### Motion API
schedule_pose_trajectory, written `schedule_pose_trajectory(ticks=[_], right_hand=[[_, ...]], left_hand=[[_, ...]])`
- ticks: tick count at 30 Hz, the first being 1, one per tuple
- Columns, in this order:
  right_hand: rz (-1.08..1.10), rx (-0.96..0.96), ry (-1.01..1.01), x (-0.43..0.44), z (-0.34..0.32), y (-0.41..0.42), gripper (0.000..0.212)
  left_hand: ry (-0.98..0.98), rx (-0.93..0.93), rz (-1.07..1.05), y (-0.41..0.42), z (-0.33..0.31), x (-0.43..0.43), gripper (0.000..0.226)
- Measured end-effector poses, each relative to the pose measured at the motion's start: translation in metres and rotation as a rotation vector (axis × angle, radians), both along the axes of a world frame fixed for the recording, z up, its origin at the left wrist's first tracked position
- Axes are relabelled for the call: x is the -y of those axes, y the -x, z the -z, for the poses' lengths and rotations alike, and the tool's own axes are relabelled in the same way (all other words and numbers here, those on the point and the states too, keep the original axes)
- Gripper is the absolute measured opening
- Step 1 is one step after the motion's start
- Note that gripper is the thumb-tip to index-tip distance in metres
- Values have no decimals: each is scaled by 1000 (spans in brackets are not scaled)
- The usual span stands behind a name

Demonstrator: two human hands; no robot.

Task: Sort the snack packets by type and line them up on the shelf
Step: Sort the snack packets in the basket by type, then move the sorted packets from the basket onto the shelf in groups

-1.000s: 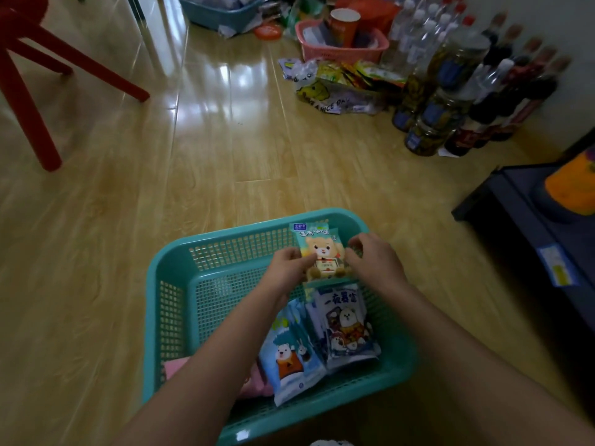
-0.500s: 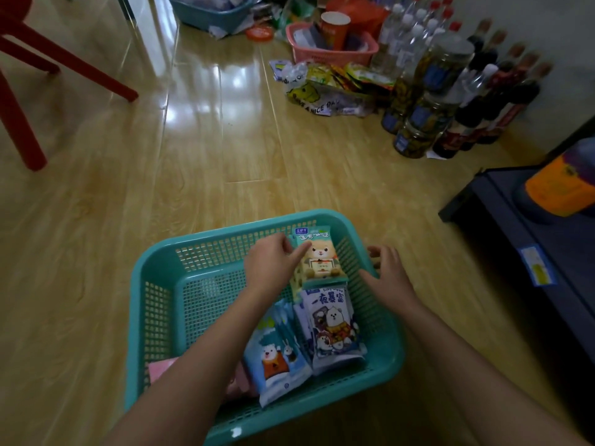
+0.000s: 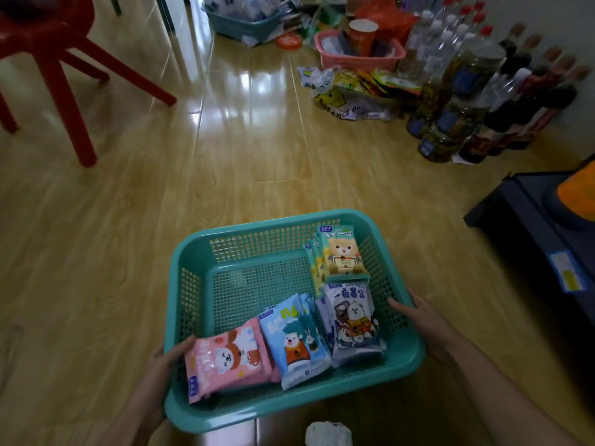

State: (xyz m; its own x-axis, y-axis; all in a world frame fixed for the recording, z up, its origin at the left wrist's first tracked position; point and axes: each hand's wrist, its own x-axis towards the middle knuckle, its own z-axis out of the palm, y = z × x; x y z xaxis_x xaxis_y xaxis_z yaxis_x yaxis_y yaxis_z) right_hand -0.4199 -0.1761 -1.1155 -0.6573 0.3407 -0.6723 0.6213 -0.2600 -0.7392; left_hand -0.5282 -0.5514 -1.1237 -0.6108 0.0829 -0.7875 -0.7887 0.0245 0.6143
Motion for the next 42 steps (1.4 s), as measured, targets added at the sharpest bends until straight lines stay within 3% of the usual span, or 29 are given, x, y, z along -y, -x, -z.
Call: schedule_pose_trajectory(ticks=[6, 11, 15, 21, 32, 36, 40, 42], right_hand=[[83, -79, 67, 7, -12, 2, 50], [187, -210, 97, -2, -71, 31, 35], [210, -251, 83, -13, -157, 51, 35], [292, -257, 27, -24, -329, 41, 31], [702, -147, 70, 4, -647, -89, 34], [850, -136, 47, 35, -729, -154, 81], [1023, -123, -2, 80, -775, -220, 46], [1136, -146, -19, 106, -788, -249, 41]], left_hand=[[-37, -118, 29, 34, -30, -4, 33], [-81, -232, 114, 90, -89, -21, 29], [-132, -308, 155, 120, -174, -36, 28], [-180, -299, 178, 123, -350, -53, 24], [-201, -159, 440, 93, -686, -114, 22], [-180, -141, 631, 66, -766, -143, 17], [-142, -117, 824, 30, -812, -173, 14], [-154, -108, 945, 13, -820, -188, 16]])
